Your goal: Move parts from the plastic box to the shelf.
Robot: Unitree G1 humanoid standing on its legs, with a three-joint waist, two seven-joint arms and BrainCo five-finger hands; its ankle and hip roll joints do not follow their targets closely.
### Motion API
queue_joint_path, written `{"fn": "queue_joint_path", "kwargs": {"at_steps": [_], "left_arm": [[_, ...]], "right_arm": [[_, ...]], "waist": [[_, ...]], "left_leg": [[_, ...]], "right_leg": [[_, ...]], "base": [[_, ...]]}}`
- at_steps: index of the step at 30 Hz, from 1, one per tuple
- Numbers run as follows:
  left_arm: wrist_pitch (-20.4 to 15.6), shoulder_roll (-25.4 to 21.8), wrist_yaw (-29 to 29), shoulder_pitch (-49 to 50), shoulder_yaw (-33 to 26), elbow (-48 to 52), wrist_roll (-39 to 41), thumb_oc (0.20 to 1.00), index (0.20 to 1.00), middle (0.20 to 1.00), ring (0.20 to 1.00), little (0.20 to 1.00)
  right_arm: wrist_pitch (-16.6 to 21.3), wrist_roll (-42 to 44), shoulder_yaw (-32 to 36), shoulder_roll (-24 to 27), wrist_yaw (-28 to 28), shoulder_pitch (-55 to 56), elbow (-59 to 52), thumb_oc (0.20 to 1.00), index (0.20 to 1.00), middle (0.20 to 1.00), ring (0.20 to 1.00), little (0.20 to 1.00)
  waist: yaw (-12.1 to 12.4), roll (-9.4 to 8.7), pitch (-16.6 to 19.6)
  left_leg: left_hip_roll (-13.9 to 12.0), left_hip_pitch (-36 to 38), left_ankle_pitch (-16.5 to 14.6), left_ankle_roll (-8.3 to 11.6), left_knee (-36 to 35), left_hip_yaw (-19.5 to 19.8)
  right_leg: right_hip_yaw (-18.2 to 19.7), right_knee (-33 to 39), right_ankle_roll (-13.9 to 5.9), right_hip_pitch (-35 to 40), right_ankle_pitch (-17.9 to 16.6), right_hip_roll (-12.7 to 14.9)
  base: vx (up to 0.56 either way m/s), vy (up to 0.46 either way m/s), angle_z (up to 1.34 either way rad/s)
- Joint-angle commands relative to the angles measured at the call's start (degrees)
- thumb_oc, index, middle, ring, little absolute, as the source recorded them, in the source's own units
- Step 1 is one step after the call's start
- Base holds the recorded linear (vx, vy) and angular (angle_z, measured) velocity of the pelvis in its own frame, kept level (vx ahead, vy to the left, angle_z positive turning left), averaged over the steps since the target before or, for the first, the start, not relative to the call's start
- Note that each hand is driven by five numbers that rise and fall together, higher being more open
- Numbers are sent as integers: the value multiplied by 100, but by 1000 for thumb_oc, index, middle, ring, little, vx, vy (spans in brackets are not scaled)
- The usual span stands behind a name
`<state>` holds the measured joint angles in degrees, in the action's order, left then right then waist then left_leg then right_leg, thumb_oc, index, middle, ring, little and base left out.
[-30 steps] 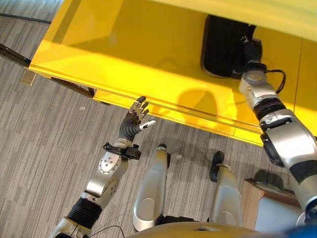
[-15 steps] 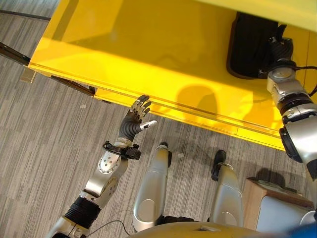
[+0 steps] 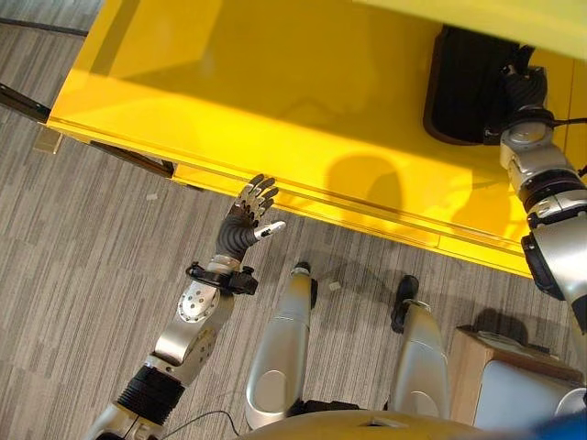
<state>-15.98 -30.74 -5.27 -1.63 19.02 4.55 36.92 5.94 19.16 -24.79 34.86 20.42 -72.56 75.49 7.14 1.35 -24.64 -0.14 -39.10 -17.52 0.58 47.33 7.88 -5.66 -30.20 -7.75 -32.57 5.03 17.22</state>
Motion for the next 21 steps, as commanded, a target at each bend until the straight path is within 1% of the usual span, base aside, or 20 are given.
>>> {"fn": "queue_joint_path", "kwargs": {"at_steps": [1, 9, 21], "left_arm": [[-73, -41, 80, 22, 66, 334, -3, 1000, 1000, 1000, 1000, 1000], [-114, -23, 87, 73, 21, 308, -9, 1000, 1000, 1000, 1000, 1000], [-135, -39, 98, 108, 30, 288, 39, 1000, 1000, 1000, 1000, 1000]], "right_arm": [[131, -210, -11, 376, 105, 119, 69, 200, 200, 200, 200, 200], [160, -284, 222, 307, 129, 573, -9, 200, 200, 200, 200, 200], [205, -233, 287, 172, 130, 666, -52, 200, 200, 200, 200, 200]], "waist": [[8, 40, 5], [-42, 33, -11], [-54, 18, -18]], "left_leg": [[-113, -135, 127, 112, -39, 132], [-139, -198, 151, 123, -23, 139], [-159, -256, 162, 130, 11, 133]], "right_leg": [[42, -1393, 286, -162, 770, -54], [37, -1424, 293, -219, 759, -84], [75, -1466, 306, -285, 776, -110]], "base": [[0, 0, 0], [-1, -1, 0], [-1, 0, 0]]}}
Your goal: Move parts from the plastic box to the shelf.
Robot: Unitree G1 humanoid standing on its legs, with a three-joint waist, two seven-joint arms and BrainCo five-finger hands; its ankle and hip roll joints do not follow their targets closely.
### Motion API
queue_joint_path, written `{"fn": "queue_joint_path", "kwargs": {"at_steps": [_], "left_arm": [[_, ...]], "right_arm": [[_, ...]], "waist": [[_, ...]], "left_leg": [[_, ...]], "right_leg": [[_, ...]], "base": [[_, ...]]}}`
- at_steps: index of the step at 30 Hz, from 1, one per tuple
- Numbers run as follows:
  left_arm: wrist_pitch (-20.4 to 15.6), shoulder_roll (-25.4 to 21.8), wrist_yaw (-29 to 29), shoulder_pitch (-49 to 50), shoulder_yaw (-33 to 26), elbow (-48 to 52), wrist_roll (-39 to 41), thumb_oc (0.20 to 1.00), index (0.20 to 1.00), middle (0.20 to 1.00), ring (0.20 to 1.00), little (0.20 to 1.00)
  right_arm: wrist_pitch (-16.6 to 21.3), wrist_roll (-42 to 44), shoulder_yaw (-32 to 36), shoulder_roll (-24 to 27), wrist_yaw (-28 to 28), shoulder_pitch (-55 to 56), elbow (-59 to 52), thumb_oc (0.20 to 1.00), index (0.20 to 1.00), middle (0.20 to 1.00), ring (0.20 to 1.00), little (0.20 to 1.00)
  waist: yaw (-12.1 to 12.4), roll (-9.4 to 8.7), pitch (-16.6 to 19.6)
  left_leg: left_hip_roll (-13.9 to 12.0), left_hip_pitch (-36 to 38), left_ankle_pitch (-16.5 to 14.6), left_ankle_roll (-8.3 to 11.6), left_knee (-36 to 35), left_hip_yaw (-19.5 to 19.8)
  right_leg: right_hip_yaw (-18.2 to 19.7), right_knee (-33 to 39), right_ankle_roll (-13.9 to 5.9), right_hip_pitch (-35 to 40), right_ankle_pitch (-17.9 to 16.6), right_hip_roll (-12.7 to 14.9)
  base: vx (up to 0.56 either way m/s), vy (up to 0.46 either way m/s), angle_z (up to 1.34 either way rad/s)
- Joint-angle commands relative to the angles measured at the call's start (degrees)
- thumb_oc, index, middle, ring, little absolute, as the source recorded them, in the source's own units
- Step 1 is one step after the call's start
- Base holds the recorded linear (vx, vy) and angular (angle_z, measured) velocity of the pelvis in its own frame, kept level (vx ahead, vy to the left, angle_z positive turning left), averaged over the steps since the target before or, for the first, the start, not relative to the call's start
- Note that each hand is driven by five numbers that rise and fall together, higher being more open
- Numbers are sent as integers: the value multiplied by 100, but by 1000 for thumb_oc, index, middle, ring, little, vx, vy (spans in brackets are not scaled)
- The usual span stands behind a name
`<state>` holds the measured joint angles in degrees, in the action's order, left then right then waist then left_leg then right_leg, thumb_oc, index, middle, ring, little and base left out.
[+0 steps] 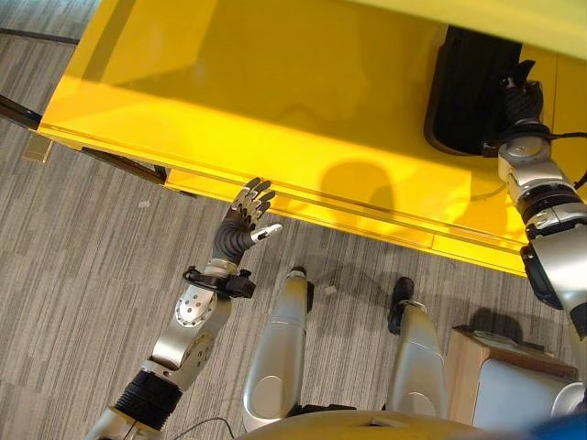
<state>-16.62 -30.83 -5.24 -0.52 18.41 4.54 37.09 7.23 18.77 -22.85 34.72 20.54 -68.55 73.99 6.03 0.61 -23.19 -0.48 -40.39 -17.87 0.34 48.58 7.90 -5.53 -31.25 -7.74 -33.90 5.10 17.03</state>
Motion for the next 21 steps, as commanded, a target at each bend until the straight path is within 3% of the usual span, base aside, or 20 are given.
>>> {"fn": "queue_joint_path", "kwargs": {"at_steps": [1, 7, 8, 21], "left_arm": [[-71, -30, 95, -3, 91, 289, 21, 1000, 1000, 1000, 1000, 1000], [-80, -43, 92, -8, 83, 292, 23, 1000, 1000, 1000, 1000, 1000], [-81, -49, 87, -22, 87, 300, 21, 1000, 1000, 1000, 1000, 1000], [-113, -69, 108, 4, 104, 273, 12, 1000, 1000, 1000, 1000, 1000]], "right_arm": [[76, -194, 93, 186, 118, 264, 98, 200, 200, 200, 200, 200], [68, -215, 110, 117, 123, 291, 128, 200, 200, 200, 200, 200], [76, -214, 112, 116, 140, 288, 124, 1000, 1000, 1000, 1000, 1000], [201, -357, 47, 269, 199, 322, -455, 1000, 1000, 1000, 1000, 1000]], "waist": [[57, 91, -162], [68, 92, -164], [74, 94, -165], [51, 51, -167]], "left_leg": [[-125, -126, 197, 153, -115, 131], [-128, -125, 200, 145, -128, 121], [-126, -128, 206, 144, -130, 115], [-141, -178, 214, 145, -97, 120]], "right_leg": [[62, -1361, 304, -152, 769, -90], [35, -1347, 290, -127, 765, -75], [32, -1340, 289, -120, 763, -71], [57, -1397, 284, -188, 768, -72]], "base": [[0, 0, 0], [0, 0, 0], [0, 0, 0], [0, 0, 0]]}}
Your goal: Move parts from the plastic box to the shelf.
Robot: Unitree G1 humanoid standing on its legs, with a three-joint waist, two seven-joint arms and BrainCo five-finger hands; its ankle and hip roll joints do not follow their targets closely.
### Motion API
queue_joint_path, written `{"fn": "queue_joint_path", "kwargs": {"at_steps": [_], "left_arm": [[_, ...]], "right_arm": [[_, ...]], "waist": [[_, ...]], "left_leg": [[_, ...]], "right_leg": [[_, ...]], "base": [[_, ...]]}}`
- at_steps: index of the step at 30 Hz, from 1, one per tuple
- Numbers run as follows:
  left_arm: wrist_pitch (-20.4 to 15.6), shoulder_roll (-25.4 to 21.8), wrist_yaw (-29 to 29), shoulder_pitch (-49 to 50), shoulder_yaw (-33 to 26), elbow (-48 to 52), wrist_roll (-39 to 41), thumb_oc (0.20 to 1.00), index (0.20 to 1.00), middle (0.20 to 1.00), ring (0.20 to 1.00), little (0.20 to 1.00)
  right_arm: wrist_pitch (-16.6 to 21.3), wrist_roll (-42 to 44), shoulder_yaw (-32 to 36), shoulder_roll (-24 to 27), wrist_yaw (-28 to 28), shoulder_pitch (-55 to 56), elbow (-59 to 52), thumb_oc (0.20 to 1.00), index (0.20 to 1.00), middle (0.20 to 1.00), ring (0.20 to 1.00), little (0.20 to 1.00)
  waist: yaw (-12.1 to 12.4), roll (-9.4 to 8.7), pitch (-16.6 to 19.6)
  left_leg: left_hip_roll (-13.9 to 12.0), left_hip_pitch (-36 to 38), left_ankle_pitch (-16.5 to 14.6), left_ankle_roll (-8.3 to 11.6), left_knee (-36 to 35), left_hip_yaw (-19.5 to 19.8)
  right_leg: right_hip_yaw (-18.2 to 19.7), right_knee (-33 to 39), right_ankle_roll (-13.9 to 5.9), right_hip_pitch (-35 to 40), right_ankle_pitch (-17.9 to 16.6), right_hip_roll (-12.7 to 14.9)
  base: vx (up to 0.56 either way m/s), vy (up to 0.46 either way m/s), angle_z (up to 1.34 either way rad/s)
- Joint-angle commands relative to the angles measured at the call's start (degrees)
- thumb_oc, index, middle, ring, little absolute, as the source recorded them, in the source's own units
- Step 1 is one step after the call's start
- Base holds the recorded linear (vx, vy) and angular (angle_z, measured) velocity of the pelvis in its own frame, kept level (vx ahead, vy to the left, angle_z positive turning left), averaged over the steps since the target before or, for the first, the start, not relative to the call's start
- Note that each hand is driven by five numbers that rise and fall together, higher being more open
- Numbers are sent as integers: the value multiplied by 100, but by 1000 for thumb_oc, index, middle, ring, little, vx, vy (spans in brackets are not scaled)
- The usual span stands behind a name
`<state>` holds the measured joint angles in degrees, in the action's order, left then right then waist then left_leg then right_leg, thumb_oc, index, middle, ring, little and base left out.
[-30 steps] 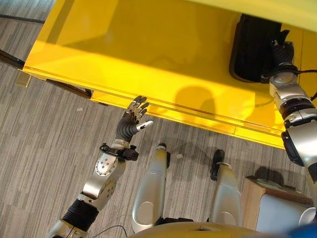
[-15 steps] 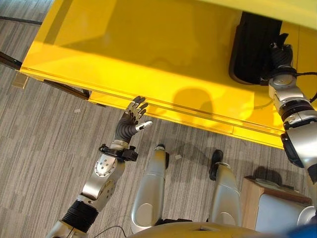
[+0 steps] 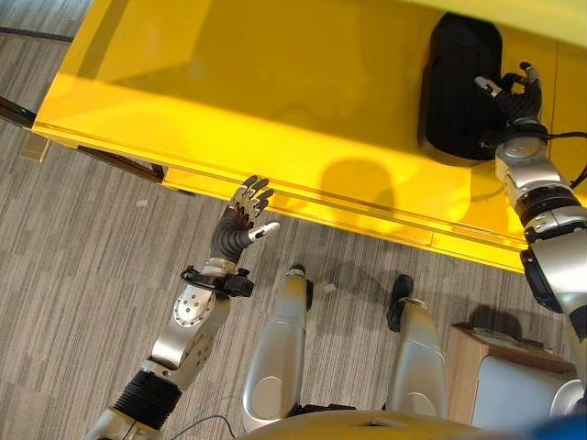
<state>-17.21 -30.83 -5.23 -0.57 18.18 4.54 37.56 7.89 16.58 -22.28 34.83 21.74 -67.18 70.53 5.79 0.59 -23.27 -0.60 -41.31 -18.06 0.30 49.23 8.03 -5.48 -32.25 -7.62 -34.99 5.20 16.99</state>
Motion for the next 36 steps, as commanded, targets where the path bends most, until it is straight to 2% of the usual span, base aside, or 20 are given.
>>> {"fn": "queue_joint_path", "kwargs": {"at_steps": [1, 17, 24, 31, 36], "left_arm": [[-60, -73, 112, 24, 125, 279, -33, 1000, 1000, 1000, 1000, 1000], [-73, -97, 148, 91, 97, 247, 25, 1000, 1000, 1000, 1000, 1000], [-54, -115, 177, 119, 16, 261, 61, 1000, 1000, 1000, 1000, 1000], [-31, -108, 234, 154, -49, 238, 86, 1000, 1000, 1000, 1000, 1000], [-23, -71, 226, 159, -112, 226, 94, 1000, 1000, 1000, 1000, 1000]], "right_arm": [[148, -149, -1, 287, 101, 184, -155, 1000, 1000, 1000, 1000, 1000], [248, -131, 142, 631, 266, 193, -700, 1000, 1000, 1000, 1000, 1000], [284, -228, 266, 1055, 475, 81, -1346, 1000, 1000, 1000, 1000, 1000], [337, -390, 694, 1401, 739, 281, -2109, 1000, 1000, 1000, 1000, 1000], [385, -394, 1020, 1459, 817, 599, -2508, 1000, 1000, 1000, 1000, 1000]], "waist": [[75, 47, -155], [2, 6, -106], [-82, -22, -65], [-157, -42, -11], [-213, -58, 28]], "left_leg": [[-130, -95, 232, 149, -158, 103], [-185, -112, 248, 179, -159, 100], [-229, -107, 211, 190, -135, 76], [-250, -110, 200, 199, -128, 74], [-270, -107, 204, 210, -145, 77]], "right_leg": [[51, -1298, 275, -87, 758, -72], [52, -1318, 281, -131, 771, -114], [83, -1354, 276, -178, 784, -141], [94, -1385, 277, -197, 800, -140], [105, -1372, 288, -202, 809, -159]], "base": [[0, 0, 0], [0, 0, 0], [0, 0, 0], [0, 0, 0], [-2, -6, -2]]}}
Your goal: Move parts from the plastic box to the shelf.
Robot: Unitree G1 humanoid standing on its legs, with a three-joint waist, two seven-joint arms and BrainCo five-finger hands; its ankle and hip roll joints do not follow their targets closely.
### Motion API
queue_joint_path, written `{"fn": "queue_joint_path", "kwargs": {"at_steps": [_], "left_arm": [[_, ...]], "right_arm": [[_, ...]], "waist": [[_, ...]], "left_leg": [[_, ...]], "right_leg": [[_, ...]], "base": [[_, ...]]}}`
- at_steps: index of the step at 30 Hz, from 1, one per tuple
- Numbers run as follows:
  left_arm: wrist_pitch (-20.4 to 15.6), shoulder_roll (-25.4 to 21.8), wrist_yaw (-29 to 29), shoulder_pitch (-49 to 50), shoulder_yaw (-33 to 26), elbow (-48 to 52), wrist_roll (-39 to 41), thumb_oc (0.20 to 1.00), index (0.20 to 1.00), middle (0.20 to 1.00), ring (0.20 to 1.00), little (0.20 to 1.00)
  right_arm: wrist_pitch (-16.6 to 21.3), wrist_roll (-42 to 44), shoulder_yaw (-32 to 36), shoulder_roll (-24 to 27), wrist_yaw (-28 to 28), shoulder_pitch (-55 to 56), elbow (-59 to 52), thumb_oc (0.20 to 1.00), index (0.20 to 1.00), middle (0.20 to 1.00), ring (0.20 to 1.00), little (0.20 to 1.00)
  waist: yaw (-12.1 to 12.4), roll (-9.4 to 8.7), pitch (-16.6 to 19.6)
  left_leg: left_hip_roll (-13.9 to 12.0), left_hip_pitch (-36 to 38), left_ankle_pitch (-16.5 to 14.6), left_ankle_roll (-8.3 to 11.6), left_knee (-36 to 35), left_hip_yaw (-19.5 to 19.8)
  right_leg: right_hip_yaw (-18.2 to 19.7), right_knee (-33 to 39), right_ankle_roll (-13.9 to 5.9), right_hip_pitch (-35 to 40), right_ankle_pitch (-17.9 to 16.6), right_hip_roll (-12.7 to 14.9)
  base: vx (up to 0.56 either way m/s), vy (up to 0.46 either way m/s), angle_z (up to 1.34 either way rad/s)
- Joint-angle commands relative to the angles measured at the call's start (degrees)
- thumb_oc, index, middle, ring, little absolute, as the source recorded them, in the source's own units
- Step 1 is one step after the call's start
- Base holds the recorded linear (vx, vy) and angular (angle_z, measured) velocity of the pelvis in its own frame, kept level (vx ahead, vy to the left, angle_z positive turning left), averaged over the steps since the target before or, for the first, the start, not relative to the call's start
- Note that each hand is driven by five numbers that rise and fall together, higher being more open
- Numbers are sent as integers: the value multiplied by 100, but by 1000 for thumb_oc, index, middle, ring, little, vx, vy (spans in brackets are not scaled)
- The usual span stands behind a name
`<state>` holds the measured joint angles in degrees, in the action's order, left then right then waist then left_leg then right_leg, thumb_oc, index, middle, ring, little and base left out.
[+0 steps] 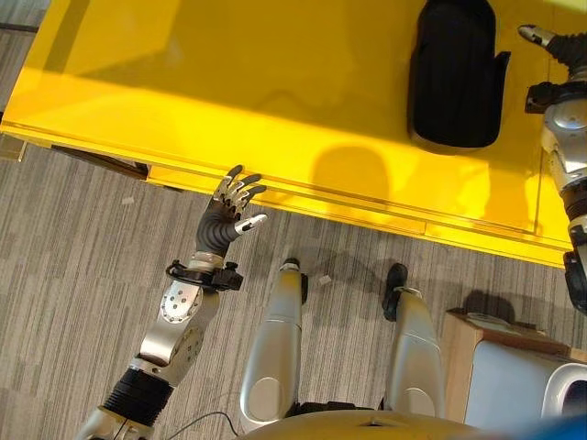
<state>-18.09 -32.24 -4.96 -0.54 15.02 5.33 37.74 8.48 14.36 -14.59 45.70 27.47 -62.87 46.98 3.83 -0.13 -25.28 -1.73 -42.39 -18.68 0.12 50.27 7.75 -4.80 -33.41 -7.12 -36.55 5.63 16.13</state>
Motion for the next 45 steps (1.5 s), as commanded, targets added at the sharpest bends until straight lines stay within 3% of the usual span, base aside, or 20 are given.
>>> {"fn": "queue_joint_path", "kwargs": {"at_steps": [1, 7, 9, 11, 17, 23, 24, 30, 34, 39, 45], "left_arm": [[68, 79, 193, 158, 183, 149, 69, 1000, 1000, 1000, 1000, 1000], [65, 210, 197, 163, 45, 63, 2, 1000, 1000, 1000, 1000, 1000], [66, 248, 245, 196, -22, 59, 11, 1000, 1000, 1000, 1000, 1000], [127, 348, 454, 357, -111, 0, -40, 1000, 1000, 1000, 1000, 1000], [170, 395, 670, 448, -187, -97, -181, 1000, 1000, 1000, 1000, 1000], [142, 583, 804, 655, -444, -223, -265, 1000, 1000, 1000, 1000, 1000], [142, 650, 857, 776, -528, -299, -333, 1000, 1000, 1000, 1000, 1000], [161, 865, 910, 948, -548, -435, -496, 1000, 1000, 1000, 1000, 1000], [158, 1087, 847, 981, -589, -548, -645, 1000, 1000, 1000, 1000, 1000], [193, 1185, 814, 1039, -615, -678, -695, 1000, 1000, 1000, 1000, 1000], [181, 1329, 821, 1155, -594, -740, -662, 1000, 1000, 1000, 1000, 1000]], "right_arm": [[335, -193, 340, 350, 267, 271, -297, 1000, 1000, 1000, 1000, 1000], [504, -390, 1189, -1, 214, 1789, -1745, 1000, 1000, 1000, 1000, 1000], [703, -375, 1620, -389, 15, 2772, -2593, 1000, 1000, 1000, 1000, 1000], [1112, -234, 2105, -1335, -679, 4683, -4371, 1000, 1000, 1000, 1000, 1000], [1292, 16, 2348, -1722, -1306, 5794, -5277, 1000, 1000, 1000, 1000, 1000], [1363, -127, 2636, -1881, -1628, 6543, -6042, 1000, 1000, 1000, 1000, 1000], [1388, -89, 2753, -1924, -1785, 6828, -6318, 1000, 1000, 1000, 1000, 1000], [1251, 175, 2544, -2181, -2139, 7453, -6362, 1000, 1000, 1000, 1000, 1000], [1074, 301, 2263, -2484, -2210, 7785, -6098, 1000, 1000, 1000, 1000, 1000], [1013, 316, 2202, -2608, -2172, 7919, -5999, 1000, 1000, 1000, 1000, 1000], [1038, 305, 2128, -2547, -2191, 7935, -5909, 1000, 1000, 1000, 1000, 1000]], "waist": [[-26, 14, 231], [-113, -23, 246], [-161, -37, 275], [-276, -123, 454], [-414, -196, 643], [-583, -179, 1007], [-624, -163, 1185], [-713, -53, 1632], [-799, 159, 2050], [-880, 319, 2172], [-1089, 486, 2105]], "left_leg": [[-162, -1, 265, 229, -249, 105], [-188, 112, 275, 241, -299, 121], [-229, 279, 329, 257, -459, 137], [-374, 911, 578, 361, -1138, 148], [-495, 1707, 1016, 448, -2098, 120], [-670, 2662, 1365, 488, -3220, -105], [-773, 3045, 1519, 514, -3671, -230], [-1025, 3817, 1949, 571, -4716, -484], [-1208, 4196, 2331, 761, -5413, -680], [-1340, 4233, 2424, 845, -5475, -778], [-1574, 4351, 2413, 885, -5299, -988]], "right_leg": [[41, -1261, 237, -49, 770, -75], [41, -1251, 244, 50, 794, -93], [29, -1127, 246, 214, 771, -109], [-73, -508, 198, 847, 587, -186], [-235, 373, 115, 1629, 285, -290], [-224, 1362, 35, 2350, -8, -450], [-195, 1669, 2, 2552, -111, -523], [-169, 2434, 12, 3120, -268, -703], [-227, 3321, 37, 3620, -478, -884], [-153, 3625, 86, 3757, -545, -1019], [269, 3750, 238, 3776, -559, -1289]], "base": [[0, 0, 0], [3, -22, -2], [36, -65, -14], [115, -156, -18], [94, -90, -5], [118, -36, -10], [120, -30, -34], [113, -39, -17], [88, -50, -16], [12, -47, -9], [9, -82, -19]]}}
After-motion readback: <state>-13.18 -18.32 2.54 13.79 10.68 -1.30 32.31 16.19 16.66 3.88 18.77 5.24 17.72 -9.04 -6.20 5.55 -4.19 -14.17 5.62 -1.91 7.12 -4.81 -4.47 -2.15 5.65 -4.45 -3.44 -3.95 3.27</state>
